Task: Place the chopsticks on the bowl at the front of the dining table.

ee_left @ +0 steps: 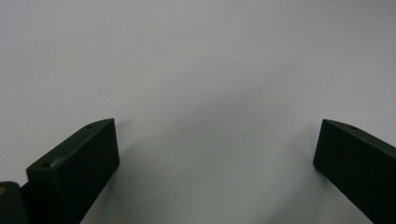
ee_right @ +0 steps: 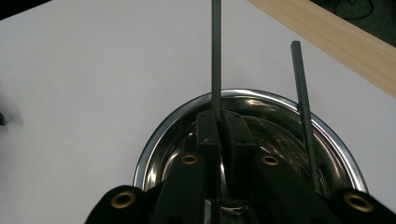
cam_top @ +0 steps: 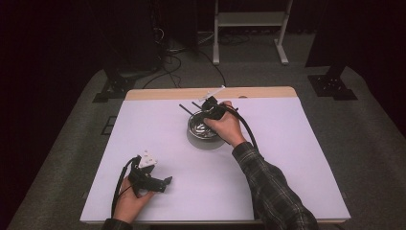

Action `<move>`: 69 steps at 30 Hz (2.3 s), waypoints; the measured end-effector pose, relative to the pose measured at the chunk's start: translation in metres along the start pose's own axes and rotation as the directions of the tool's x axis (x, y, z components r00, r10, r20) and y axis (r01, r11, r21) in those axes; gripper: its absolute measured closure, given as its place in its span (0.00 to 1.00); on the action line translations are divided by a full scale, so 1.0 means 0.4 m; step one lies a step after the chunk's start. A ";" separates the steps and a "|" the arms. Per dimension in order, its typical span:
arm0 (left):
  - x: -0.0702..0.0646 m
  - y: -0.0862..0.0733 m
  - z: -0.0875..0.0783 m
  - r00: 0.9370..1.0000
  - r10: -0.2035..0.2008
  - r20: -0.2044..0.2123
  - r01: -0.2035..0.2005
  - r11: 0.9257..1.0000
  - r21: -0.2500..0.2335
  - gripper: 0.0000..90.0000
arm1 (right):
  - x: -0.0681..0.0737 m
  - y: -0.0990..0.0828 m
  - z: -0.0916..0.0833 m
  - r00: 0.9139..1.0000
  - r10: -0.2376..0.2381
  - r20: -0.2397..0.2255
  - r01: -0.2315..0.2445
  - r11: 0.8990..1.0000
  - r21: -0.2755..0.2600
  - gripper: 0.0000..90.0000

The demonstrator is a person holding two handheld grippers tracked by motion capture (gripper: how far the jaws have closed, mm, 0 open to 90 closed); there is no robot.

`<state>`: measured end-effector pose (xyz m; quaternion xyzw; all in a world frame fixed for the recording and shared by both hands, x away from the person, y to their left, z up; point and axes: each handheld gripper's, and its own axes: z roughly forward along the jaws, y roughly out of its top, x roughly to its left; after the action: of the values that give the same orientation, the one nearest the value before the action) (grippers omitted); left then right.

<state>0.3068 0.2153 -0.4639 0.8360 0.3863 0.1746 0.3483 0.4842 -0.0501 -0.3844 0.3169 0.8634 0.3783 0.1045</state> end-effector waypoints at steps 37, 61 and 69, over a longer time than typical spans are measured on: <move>0.000 0.000 0.000 1.000 0.001 -0.001 -0.001 1.000 0.000 0.00 | -0.008 -0.010 0.017 1.000 0.010 -0.002 -0.010 1.000 0.020 0.85; -0.001 0.000 0.000 1.000 -0.001 0.001 0.001 1.000 0.001 0.00 | -0.020 -0.090 -0.145 1.000 0.015 -0.008 -0.015 1.000 -0.002 0.54; 0.000 0.000 0.000 1.000 -0.002 0.001 0.002 1.000 0.001 0.00 | -0.042 -0.144 -0.174 1.000 0.030 0.009 -0.030 0.999 0.010 0.53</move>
<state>0.3066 0.2153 -0.4639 0.8360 0.3869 0.1737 0.3482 0.4413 -0.1310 -0.3786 0.3321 0.8600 0.3740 0.1010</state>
